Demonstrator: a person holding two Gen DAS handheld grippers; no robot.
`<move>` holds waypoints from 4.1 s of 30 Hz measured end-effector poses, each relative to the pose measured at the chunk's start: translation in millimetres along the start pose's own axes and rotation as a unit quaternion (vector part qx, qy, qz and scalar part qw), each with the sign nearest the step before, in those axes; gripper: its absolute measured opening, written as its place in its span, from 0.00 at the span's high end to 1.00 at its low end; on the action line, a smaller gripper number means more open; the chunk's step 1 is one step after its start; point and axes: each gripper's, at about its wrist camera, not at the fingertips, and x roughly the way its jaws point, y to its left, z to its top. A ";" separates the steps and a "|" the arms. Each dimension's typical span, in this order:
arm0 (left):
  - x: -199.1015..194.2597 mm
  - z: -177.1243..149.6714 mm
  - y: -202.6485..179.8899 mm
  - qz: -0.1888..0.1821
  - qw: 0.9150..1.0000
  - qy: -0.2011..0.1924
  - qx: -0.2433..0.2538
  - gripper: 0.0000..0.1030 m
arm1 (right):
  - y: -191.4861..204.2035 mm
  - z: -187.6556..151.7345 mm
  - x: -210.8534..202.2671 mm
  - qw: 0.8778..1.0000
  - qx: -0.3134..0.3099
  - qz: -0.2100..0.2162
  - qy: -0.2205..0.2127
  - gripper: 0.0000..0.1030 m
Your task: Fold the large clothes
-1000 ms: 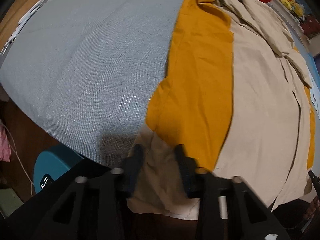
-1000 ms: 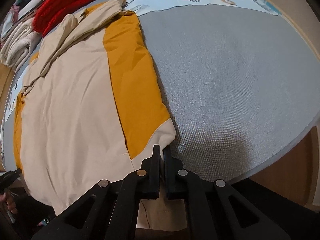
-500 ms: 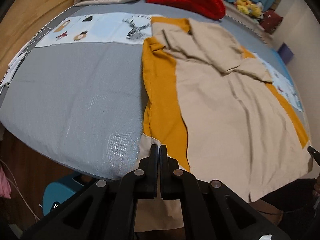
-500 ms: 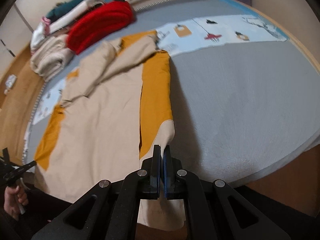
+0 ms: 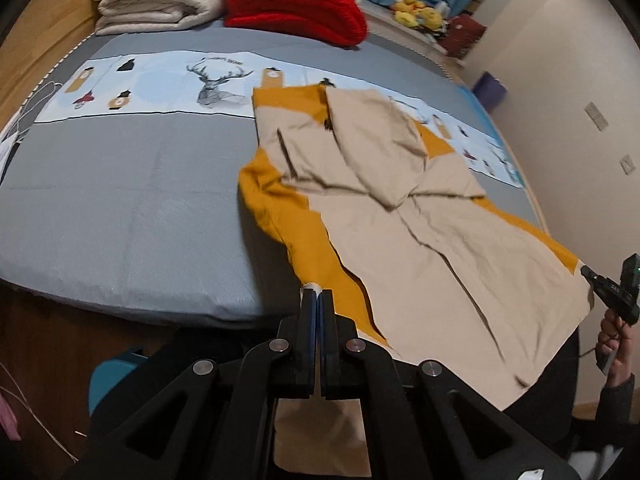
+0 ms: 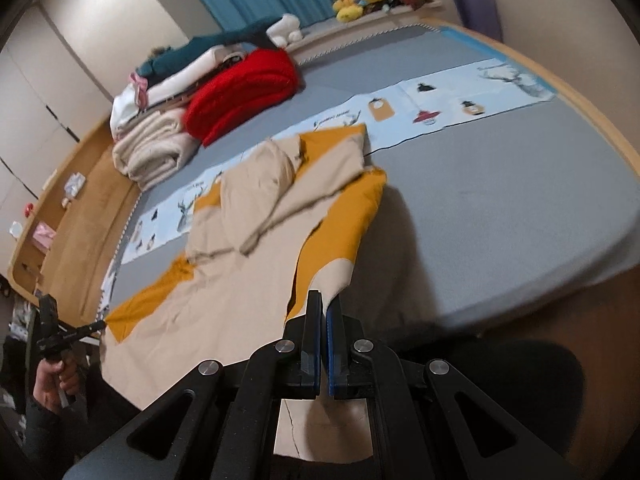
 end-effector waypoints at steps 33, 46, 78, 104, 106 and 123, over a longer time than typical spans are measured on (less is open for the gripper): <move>201.5 148.7 98.5 0.019 0.989 0.034 -0.142 1.00 | -42.9 187.7 294.6 0.991 -0.038 -0.108 0.068 0.97; 207.0 131.8 73.9 0.073 0.992 0.054 -0.085 0.61 | -61.4 173.0 259.8 0.993 -0.011 -0.116 0.032 0.74; 214.4 184.5 51.8 0.172 0.982 -0.061 -0.049 0.98 | -35.8 160.4 292.7 0.989 -0.092 -0.108 0.034 0.96; 269.6 215.8 84.1 0.112 0.988 0.041 -0.103 0.58 | -56.3 187.2 391.4 0.976 0.059 -0.167 0.126 0.69; 277.6 203.9 86.0 0.122 0.985 0.076 -0.093 0.58 | -57.3 175.4 395.5 0.972 0.043 -0.172 0.156 0.66; 273.4 181.8 80.5 0.162 0.981 0.083 -0.072 0.88 | -90.4 166.9 347.4 0.973 0.108 -0.178 0.100 1.00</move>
